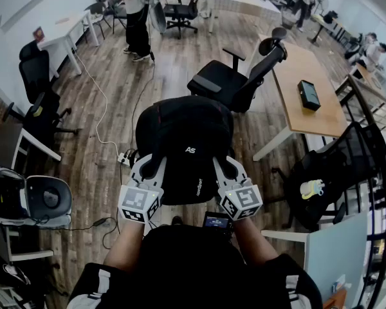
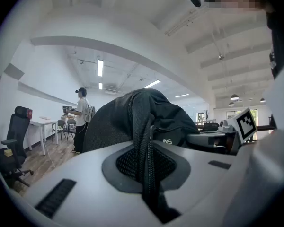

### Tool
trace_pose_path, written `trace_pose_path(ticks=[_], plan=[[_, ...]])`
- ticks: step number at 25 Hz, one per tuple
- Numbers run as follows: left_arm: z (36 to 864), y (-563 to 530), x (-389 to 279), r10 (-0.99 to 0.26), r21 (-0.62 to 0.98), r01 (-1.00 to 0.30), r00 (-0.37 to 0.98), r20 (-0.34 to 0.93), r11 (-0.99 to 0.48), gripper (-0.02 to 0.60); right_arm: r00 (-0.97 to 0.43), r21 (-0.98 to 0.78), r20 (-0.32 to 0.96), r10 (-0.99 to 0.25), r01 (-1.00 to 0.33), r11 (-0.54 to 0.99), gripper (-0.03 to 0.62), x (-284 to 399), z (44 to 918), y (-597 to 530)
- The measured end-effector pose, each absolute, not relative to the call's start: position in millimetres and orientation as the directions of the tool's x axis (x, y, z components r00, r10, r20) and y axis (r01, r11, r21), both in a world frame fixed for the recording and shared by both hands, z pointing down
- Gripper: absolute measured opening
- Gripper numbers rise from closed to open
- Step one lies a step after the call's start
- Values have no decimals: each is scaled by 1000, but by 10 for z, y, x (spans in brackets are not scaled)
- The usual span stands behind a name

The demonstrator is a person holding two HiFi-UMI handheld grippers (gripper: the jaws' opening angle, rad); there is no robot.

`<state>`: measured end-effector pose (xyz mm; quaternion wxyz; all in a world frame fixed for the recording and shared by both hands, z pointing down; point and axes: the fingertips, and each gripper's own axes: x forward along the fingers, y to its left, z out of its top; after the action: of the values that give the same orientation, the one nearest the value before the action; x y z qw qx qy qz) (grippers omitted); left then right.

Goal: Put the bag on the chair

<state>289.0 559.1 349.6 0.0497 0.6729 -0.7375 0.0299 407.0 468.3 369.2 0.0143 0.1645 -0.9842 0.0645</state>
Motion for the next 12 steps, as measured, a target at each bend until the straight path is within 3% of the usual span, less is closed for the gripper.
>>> trace_pose_path(ticks=[12], plan=[[3548,5805,3422,-982,56,-988,-133,136,142,23,-955,-167,65,-290,-297,940,21,4564,3732,4834]])
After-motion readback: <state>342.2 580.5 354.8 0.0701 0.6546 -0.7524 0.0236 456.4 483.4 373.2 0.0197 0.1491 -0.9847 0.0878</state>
